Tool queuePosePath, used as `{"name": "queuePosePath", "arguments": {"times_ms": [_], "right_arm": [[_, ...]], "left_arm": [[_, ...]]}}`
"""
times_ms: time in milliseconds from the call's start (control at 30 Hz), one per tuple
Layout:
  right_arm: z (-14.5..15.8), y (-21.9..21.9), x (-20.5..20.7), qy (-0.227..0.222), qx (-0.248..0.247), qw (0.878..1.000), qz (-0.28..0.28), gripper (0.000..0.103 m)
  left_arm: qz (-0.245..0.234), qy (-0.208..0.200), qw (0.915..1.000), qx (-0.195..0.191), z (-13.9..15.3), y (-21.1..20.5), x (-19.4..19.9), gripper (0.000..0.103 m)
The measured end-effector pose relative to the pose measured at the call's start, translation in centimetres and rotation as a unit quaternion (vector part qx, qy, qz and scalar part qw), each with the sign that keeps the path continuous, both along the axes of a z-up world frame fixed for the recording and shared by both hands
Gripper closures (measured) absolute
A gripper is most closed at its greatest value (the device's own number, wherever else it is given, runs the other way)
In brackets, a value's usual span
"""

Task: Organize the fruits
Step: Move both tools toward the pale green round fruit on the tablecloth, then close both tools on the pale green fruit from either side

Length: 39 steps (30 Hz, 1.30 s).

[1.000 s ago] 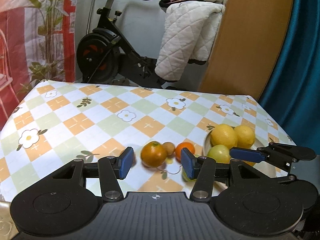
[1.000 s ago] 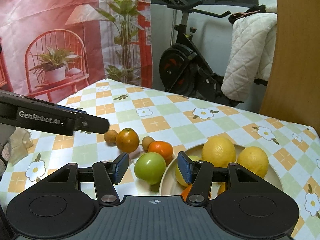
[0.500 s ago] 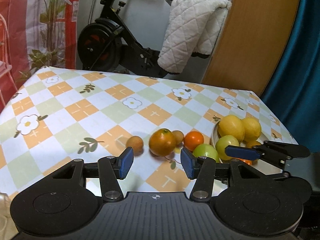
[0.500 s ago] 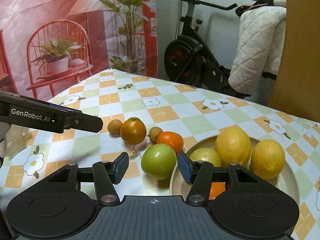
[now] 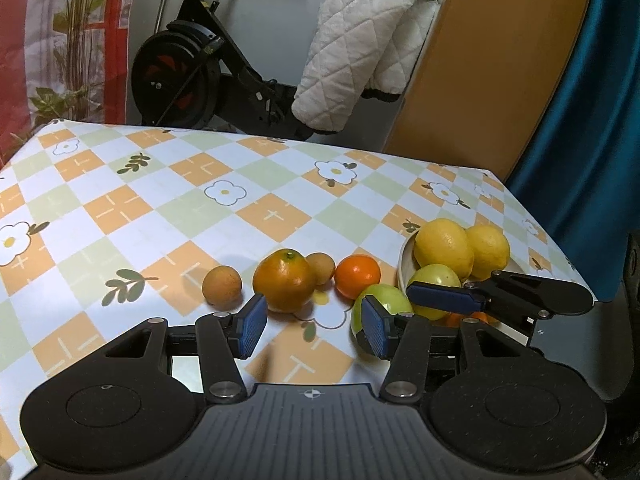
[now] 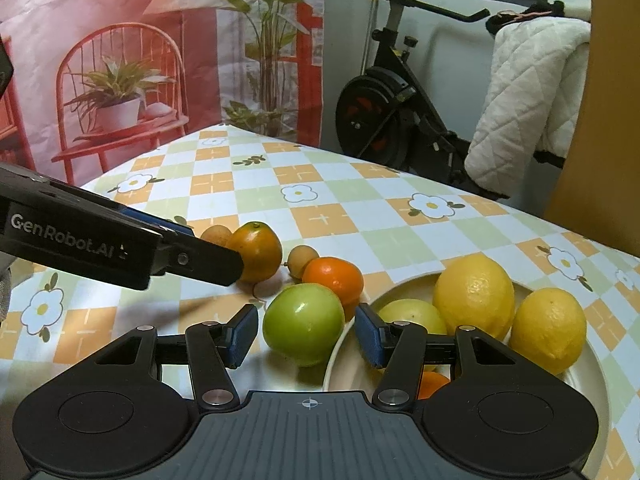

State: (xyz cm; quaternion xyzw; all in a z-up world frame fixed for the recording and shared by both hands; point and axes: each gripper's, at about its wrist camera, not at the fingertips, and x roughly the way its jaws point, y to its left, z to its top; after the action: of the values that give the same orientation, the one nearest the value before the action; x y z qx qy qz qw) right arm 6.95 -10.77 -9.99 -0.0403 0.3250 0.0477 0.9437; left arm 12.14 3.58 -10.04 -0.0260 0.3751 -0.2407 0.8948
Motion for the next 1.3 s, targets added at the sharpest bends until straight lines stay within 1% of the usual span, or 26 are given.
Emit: {"name": "queuePosePath", "arguments": {"times_ms": [167,233,300,367,467,600,667,800,1033,1233,1300], "right_arm": [[-0.1,0.0,0.0,-0.004,-0.004,1.0,0.001,0.052],[0.1,0.2,-0.2,-0.011,-0.009,1.0,0.004,0.054],[0.3,0.5,-0.3,-0.018,-0.016,1.0,0.011,0.054],[0.3,0.8,-0.1,-0.013,-0.021,0.999,0.02,0.054],[0.1,0.9,0.2,-0.005,-0.022,1.0,0.016,0.052],[-0.1,1.0,0.0,-0.007,-0.024,1.0,0.017,0.049],[-0.1,1.1,-0.1,-0.008,-0.022,1.0,0.018,0.047],[0.1,0.9,-0.5,-0.013,-0.005,1.0,0.019,0.047],[0.7,1.6,-1.4,-0.027,0.007,0.999,0.042,0.047],[0.8,1.8,-1.4,-0.029,0.005,0.999,0.046,0.048],[0.8,1.8,-1.5,-0.028,0.005,0.999,0.044,0.048]], "left_arm": [[-0.002,0.005,1.0,-0.001,-0.3,-0.2,0.3,0.049],[-0.003,0.005,1.0,-0.002,-0.3,-0.3,0.4,0.049],[-0.003,0.006,1.0,-0.002,-0.4,-0.3,0.5,0.049],[-0.003,0.007,1.0,-0.004,-0.5,-0.3,0.6,0.049],[-0.003,0.009,0.9999,-0.005,-0.4,-0.3,0.6,0.049],[-0.009,0.013,0.9998,-0.008,-0.6,-0.6,0.7,0.049],[-0.015,0.018,0.9996,-0.014,-0.7,-0.7,0.7,0.049],[-0.026,0.023,0.9992,-0.02,-0.8,-1.0,0.7,0.049],[-0.034,0.035,0.9983,-0.032,-1.1,-1.4,1.0,0.049],[-0.056,0.037,0.9975,-0.025,-1.7,-2.2,0.8,0.049],[-0.059,0.038,0.9971,-0.029,-1.8,-2.2,1.0,0.051]]}}
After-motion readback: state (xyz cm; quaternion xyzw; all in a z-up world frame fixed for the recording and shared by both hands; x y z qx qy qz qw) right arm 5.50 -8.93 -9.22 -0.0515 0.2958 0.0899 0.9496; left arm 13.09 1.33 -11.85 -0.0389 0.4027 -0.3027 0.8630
